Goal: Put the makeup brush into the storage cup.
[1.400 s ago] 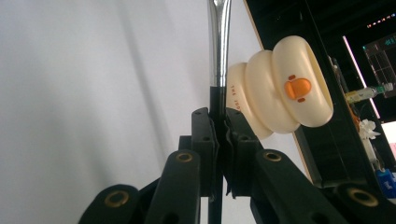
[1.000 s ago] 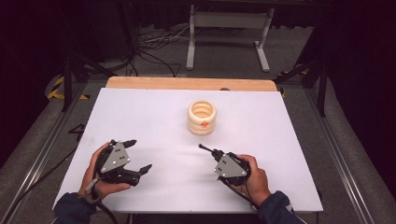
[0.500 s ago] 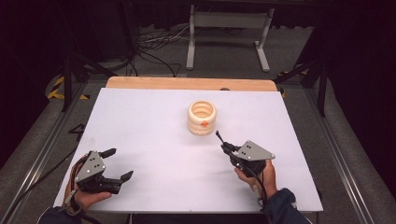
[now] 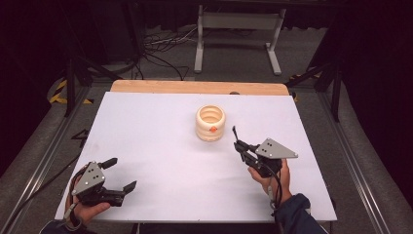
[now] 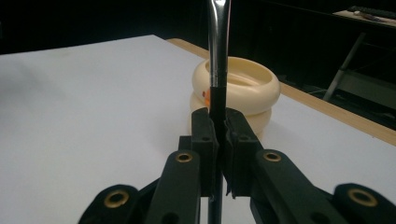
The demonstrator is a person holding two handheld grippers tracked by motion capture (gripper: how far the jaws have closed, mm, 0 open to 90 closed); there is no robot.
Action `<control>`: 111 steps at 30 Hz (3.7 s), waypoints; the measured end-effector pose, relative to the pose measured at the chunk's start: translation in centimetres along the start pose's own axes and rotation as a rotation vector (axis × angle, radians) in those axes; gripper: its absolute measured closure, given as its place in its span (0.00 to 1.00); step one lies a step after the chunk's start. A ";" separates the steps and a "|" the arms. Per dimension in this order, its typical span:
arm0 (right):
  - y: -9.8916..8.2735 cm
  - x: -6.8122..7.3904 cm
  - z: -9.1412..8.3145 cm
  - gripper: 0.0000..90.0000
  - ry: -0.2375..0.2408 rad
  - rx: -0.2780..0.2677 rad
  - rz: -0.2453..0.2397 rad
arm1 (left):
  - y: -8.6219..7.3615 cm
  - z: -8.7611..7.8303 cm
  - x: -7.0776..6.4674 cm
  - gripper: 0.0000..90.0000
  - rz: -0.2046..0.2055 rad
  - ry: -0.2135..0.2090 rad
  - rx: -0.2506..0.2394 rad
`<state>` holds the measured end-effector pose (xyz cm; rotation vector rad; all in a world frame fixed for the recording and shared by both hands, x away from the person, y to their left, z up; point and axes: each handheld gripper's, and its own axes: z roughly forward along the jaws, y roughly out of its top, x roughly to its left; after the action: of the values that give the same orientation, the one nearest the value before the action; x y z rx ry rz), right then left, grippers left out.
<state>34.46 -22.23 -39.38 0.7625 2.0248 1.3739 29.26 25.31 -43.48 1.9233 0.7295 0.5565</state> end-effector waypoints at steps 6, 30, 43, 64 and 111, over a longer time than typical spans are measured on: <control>0.6 -0.7 0.8 0.94 0.027 -0.041 0.026 | 0.0 0.3 -0.2 0.07 0.012 -0.015 -0.001; 4.0 -2.7 4.5 0.94 0.020 -0.095 0.094 | 0.1 0.8 -0.4 0.05 -0.004 -0.013 -0.010; 6.6 -3.0 6.6 0.94 0.020 -0.135 0.092 | -0.1 0.7 -0.3 0.05 -0.007 -0.015 -0.015; 8.4 -4.3 10.1 0.94 0.000 -0.160 0.125 | -0.3 0.2 -0.4 0.05 0.007 -0.020 -0.021; 4.0 -4.0 14.4 0.93 -0.021 -0.041 0.175 | -0.6 0.0 -0.4 0.05 0.006 -0.047 -0.011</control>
<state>48.12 -15.06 -39.55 0.9504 1.9462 1.4925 28.81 25.21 -44.06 1.9231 0.6896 0.5164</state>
